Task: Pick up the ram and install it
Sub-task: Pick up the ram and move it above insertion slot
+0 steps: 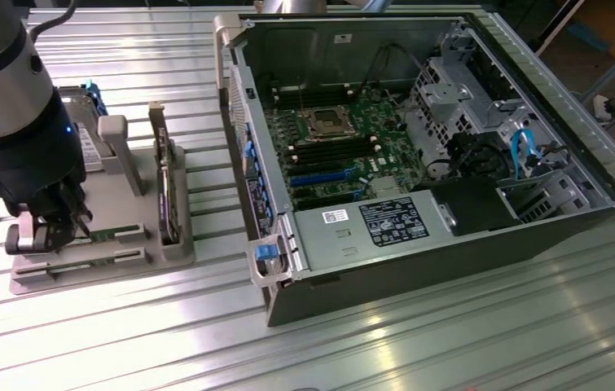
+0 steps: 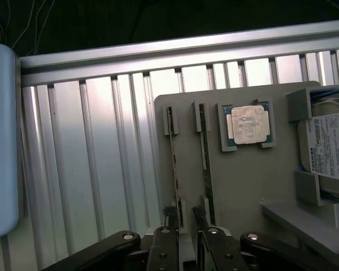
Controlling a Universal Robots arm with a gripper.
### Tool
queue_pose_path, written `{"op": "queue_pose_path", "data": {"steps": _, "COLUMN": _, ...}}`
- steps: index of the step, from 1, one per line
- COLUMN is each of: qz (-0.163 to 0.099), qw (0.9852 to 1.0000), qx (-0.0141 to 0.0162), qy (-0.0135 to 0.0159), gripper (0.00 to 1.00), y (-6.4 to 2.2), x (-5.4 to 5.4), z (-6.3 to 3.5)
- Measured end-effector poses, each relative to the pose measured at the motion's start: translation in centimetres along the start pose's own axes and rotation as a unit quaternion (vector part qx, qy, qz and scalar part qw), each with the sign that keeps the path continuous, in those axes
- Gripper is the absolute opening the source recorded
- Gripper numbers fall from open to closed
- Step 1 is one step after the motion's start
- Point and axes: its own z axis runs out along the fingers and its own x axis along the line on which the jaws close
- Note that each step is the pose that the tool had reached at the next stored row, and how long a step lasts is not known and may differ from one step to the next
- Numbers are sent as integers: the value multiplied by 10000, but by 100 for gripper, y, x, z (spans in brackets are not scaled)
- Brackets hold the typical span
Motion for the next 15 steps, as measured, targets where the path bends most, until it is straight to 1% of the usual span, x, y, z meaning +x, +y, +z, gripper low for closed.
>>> {"op": "queue_pose_path", "data": {"steps": 5, "qz": -1, "qw": 10000, "qx": 0, "qy": 0, "gripper": 24, "y": -8, "x": 34, "z": 100}}
{"op": "queue_pose_path", "data": {"steps": 15, "qz": -1, "qw": 10000, "qx": 0, "qy": 0, "gripper": 24, "y": -20, "x": 83, "z": 253}}
